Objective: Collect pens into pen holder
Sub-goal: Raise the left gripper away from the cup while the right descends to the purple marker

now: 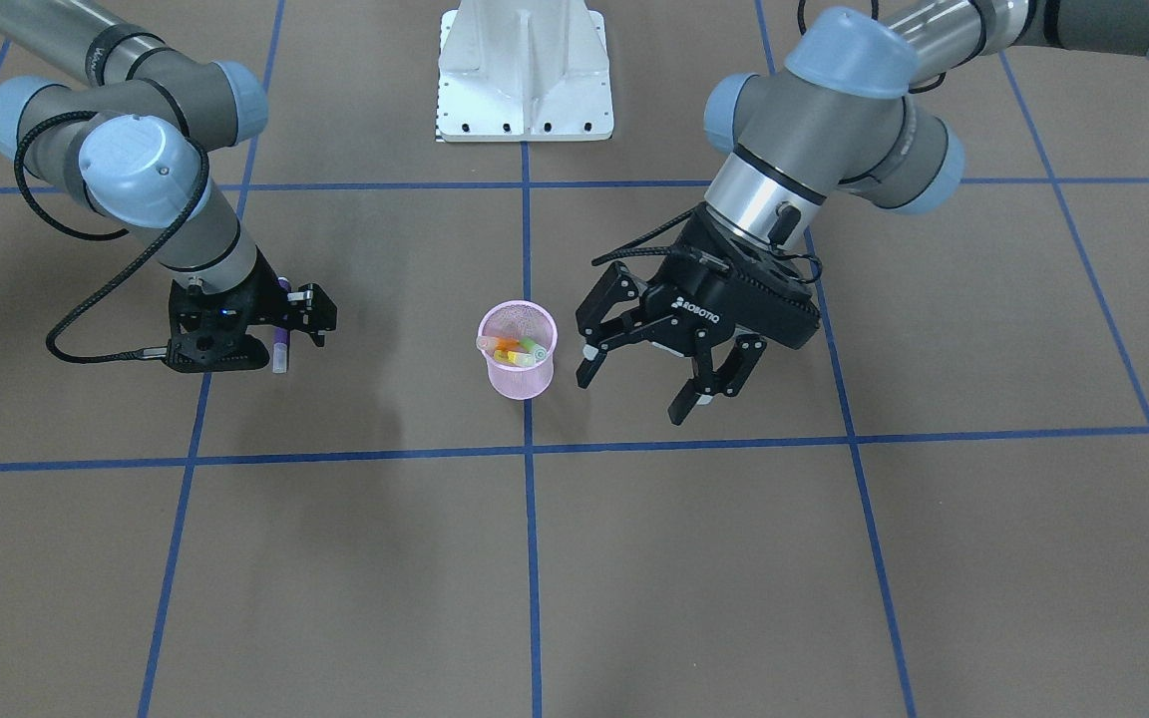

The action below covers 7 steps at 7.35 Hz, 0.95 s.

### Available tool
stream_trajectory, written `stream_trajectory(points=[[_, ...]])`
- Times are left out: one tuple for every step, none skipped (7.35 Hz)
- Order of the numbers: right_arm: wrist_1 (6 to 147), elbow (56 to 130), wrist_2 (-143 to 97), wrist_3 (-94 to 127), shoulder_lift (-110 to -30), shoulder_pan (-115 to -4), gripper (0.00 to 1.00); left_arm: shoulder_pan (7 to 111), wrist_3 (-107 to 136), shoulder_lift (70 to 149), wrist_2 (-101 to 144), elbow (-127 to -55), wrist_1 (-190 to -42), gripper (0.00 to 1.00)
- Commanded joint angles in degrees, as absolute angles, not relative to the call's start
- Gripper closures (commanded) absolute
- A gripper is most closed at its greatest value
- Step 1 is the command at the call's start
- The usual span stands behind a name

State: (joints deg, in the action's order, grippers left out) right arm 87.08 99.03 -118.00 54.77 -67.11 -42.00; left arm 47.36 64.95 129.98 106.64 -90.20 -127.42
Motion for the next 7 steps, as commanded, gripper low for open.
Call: stream_trajectory(points=[[85.71, 98.96, -116.81, 51.97, -68.81, -40.69, 0.01, 48.25, 64.86, 129.99, 108.19, -90.0, -125.6, 0.0], [80.82, 98.01, -116.89, 51.94, -71.17, -40.69, 0.01, 48.25, 64.86, 129.99, 108.19, -90.0, -125.6, 0.0], [76.16, 96.26, -116.98, 52.64, -71.63, -40.69, 0.01, 48.25, 64.86, 129.99, 108.19, -89.91, -125.6, 0.0], [75.77, 95.98, -116.98, 52.82, -71.46, -40.61, 0.01, 48.25, 64.86, 129.9, 108.19, -89.91, -125.6, 0.0], [76.11, 95.8, -116.98, 52.91, -71.19, -40.43, 0.01, 48.25, 64.86, 129.82, 108.19, -89.91, -125.6, 0.0], [76.03, 94.67, -116.9, 53.26, -71.02, -40.17, 0.11, 48.25, 64.86, 129.9, 108.11, -89.91, -125.68, 0.0], [75.76, 94.14, -116.81, 54.31, -71.02, -39.91, 0.19, 48.25, 64.86, 129.82, 108.11, -89.83, -125.68, 0.01]])
